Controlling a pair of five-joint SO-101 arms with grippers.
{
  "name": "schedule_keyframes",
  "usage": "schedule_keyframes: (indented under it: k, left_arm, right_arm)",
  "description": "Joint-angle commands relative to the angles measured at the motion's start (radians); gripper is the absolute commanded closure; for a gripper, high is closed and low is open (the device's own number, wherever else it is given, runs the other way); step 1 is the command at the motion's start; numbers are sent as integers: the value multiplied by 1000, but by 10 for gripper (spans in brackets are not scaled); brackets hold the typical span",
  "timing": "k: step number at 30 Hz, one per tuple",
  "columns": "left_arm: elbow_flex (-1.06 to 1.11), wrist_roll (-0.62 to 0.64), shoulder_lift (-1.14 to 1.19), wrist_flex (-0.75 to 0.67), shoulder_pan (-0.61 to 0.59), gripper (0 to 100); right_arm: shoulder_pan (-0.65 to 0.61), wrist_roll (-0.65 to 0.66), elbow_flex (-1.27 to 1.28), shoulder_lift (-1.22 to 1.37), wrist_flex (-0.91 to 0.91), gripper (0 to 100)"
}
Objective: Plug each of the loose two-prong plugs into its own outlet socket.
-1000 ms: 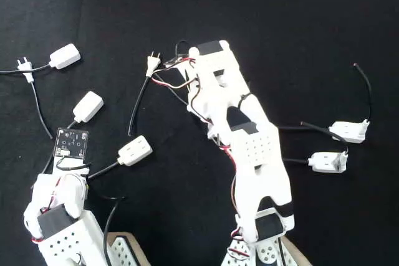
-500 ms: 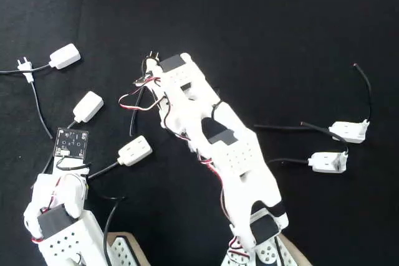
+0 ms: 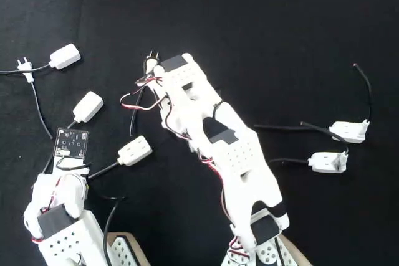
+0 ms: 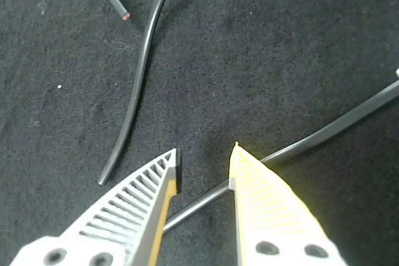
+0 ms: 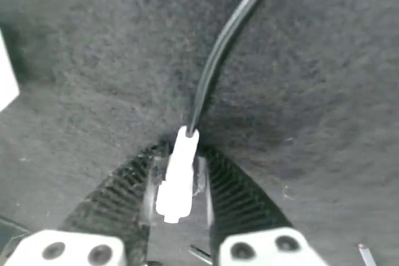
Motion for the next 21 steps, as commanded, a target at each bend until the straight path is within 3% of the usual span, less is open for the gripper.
schedule_keyframes:
  k: [1, 8, 15, 21]
  left_arm:
    - [5, -12, -9, 5, 7, 855]
    - [5, -9, -9, 3, 7, 855]
    - [5, -5, -9, 0, 15, 855]
    - [-2, -3, -11, -2, 21, 855]
  right_arm:
    - [8, -8, 7, 38, 29, 986]
    - [12, -48, 7, -70, 32, 986]
    - [6, -52, 68, -440, 31, 987]
    - [5, -172, 93, -782, 15, 987]
